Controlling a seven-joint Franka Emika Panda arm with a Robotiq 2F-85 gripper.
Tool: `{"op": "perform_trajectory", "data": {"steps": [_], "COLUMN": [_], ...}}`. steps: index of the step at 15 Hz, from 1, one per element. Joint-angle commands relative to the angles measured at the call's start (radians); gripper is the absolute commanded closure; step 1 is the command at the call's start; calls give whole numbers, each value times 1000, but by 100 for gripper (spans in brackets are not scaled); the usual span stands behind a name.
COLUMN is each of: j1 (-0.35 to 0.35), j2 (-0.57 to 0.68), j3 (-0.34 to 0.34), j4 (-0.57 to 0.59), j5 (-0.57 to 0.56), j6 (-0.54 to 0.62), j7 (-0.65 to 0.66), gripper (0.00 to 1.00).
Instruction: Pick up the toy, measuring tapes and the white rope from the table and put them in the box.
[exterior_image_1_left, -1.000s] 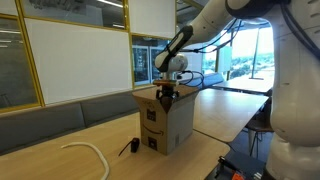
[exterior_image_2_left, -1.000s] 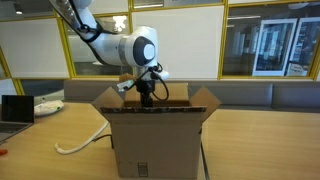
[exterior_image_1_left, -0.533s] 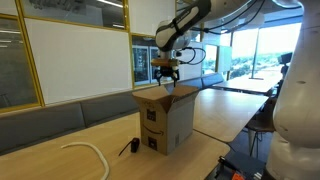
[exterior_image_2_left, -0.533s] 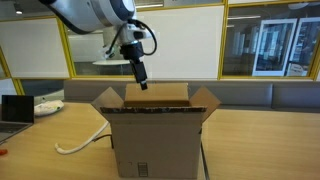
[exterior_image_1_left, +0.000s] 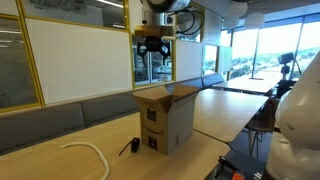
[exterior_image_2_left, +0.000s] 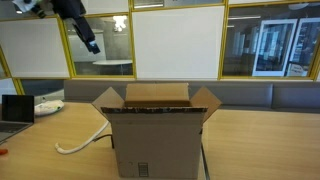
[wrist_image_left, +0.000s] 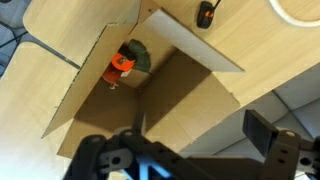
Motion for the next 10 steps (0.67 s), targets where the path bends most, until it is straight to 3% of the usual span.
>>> {"op": "perform_trajectory", "data": {"steps": [1,6,10], "j1": [53,117,132], "j2": [0,121,255], "j3": [65,125,113], "j4": [5,-35,-52], "j5": [60,141,196], "j6": [21,179,291], "j7": [-28,-64,-112], "gripper": [0,0,0]}}
